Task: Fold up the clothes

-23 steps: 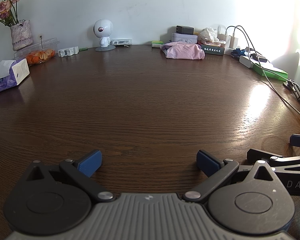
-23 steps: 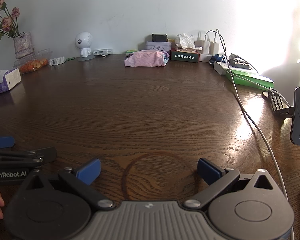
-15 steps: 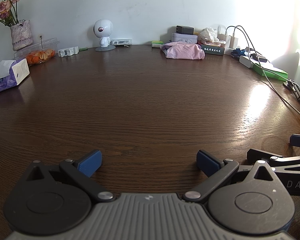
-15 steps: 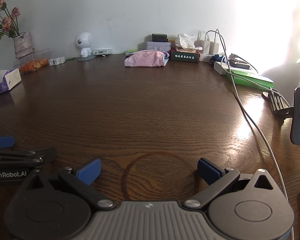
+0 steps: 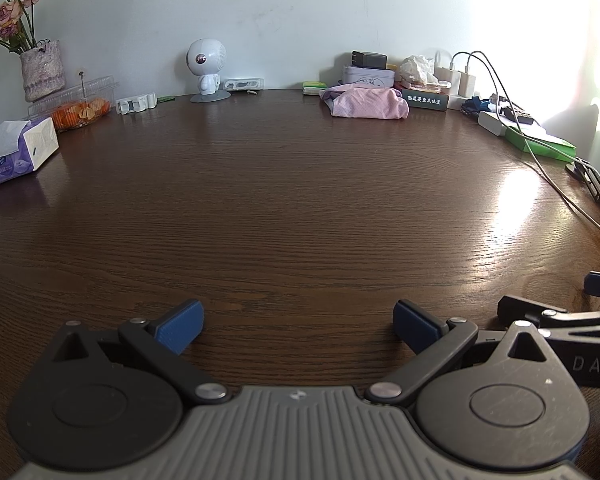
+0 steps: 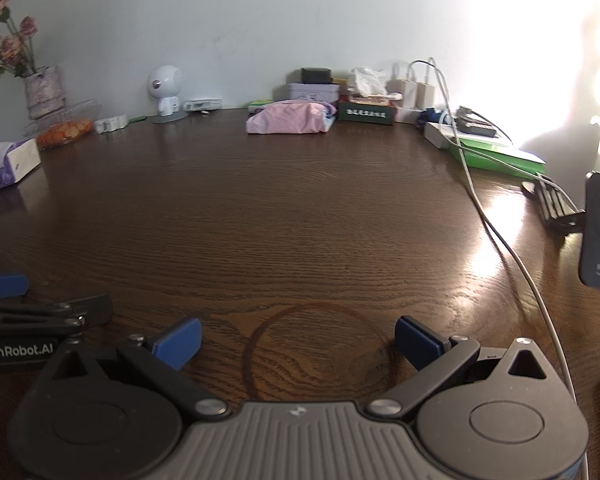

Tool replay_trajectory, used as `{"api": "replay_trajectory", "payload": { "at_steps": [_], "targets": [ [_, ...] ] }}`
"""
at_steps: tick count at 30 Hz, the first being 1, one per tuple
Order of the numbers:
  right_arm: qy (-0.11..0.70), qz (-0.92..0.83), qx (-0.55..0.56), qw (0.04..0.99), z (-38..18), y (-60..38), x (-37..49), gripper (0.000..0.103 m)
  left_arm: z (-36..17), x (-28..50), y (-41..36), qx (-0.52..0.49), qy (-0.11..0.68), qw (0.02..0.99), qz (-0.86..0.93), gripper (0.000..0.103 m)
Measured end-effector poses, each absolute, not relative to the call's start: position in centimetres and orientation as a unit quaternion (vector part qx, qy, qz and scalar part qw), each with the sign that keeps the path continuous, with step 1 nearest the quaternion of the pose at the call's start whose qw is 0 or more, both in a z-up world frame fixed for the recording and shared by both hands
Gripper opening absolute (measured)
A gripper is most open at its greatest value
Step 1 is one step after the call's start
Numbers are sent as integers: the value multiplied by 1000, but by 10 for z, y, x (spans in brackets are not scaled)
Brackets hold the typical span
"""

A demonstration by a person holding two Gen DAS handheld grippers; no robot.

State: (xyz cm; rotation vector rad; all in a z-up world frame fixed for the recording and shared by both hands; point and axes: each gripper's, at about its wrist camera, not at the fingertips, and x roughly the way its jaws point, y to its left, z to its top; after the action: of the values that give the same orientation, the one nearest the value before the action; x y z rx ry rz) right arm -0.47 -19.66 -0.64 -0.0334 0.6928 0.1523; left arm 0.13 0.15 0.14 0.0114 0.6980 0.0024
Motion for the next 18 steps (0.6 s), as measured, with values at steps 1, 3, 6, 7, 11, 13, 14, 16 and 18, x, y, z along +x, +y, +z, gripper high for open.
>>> {"api": "replay_trajectory", "payload": {
  "at_steps": [1,3,6,7,11,13,14,16,18],
  "targets": [
    [339,63,-12,938,-6,-197,-6,103,1,1,1,6,342,940,-1,102],
    [339,49,-7,939,-7,-197,-7,103,1,1,-1,8,342,940,-5,102],
    [340,43,-5,940,-8,-201,-8,103,0,3,0,8,342,940,-5,102],
    [340,43,-6,940,-8,-202,-8,103,1,2,2,8,342,940,-5,102],
    [340,47,-8,939,-6,-200,-11,103,1,2,1,7,342,940,-1,102],
    [340,50,-10,939,-6,-200,-12,103,1,2,0,8,342,940,0,102],
    [340,51,-10,939,-6,-200,-11,103,1,2,0,7,342,940,0,102],
    [340,53,-11,939,-6,-201,-11,103,1,1,0,7,342,940,-2,102],
    [340,55,-11,939,-7,-202,-12,103,1,1,-1,7,342,940,-1,102]
  ]
}}
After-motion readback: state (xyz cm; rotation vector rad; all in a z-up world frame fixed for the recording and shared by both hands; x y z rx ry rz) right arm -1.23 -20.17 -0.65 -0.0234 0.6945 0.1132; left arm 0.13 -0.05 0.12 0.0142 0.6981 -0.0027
